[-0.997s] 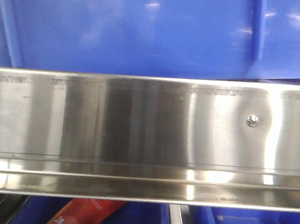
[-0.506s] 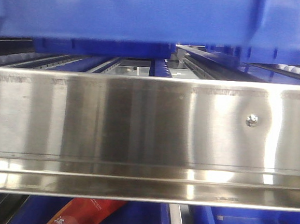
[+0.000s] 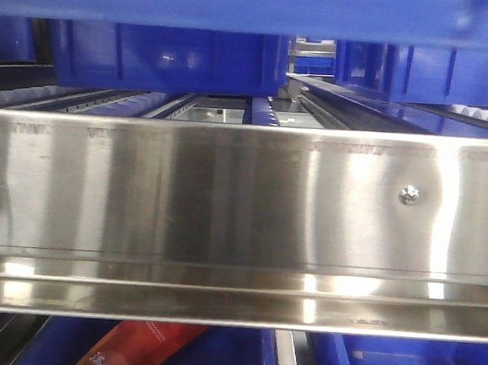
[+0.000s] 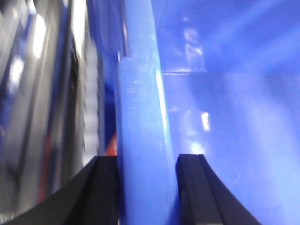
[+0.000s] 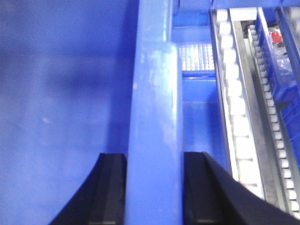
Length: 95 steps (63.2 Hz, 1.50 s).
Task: Move blue bin to conveyor side
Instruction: 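Pull the held blue bin back out of the shelf toward the robot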
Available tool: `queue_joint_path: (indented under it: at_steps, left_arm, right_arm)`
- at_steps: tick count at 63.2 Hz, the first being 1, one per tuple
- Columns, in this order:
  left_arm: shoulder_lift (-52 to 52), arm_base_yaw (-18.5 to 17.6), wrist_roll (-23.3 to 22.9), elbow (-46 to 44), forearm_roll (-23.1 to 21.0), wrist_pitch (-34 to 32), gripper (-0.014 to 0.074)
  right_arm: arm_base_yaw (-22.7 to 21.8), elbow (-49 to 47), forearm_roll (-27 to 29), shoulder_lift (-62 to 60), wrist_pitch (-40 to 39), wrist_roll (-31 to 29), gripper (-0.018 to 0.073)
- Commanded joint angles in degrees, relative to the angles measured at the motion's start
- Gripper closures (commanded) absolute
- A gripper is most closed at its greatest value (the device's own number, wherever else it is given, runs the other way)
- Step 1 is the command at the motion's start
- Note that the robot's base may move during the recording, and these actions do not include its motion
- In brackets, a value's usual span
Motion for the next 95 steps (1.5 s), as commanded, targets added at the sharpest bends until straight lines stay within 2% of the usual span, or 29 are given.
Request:
queue_joint_path:
  at_steps: [1,15,44,61,79,95]
  left_arm:
    - [-3.7,-0.08,0.61,1.69,-1.39,-3.86,0.0608]
    - [-9.36,-0.08,0.61,5.41,-1.39,-4.11,0.0608]
    - [-14.81,-0.08,0.61,5.58,-2.32,-3.34,0.0608]
    - [-14.81,-0.08,0.61,5.68,-2.32,-3.34,0.0608]
    - [-15.42,-0.08,0.53,9.72,-2.36,-3.34,0.0608]
    - [-15.42,-0.08,0.53,9.75,-2.36,-5.75,0.0607]
  right_arm:
    - [-0.07,-0.7,-2.03,-3.33,-4.75,0.19,0.064]
    - [-0.07,2.54,-2.03,-8.64,-4.75,0.19,0.064]
    - [-0.07,8.84,-1.54,-16.57,-4.75,0.19,0.064]
    - [-0.07,9.01,-0.37,-17.15,-4.75,-0.45,0.064]
    - [-0.07,9.01,-0.15,-17.15,-4.75,-0.45,0.064]
    - [-0.07,9.01,-0.15,-17.15,-4.75,-0.45,0.064]
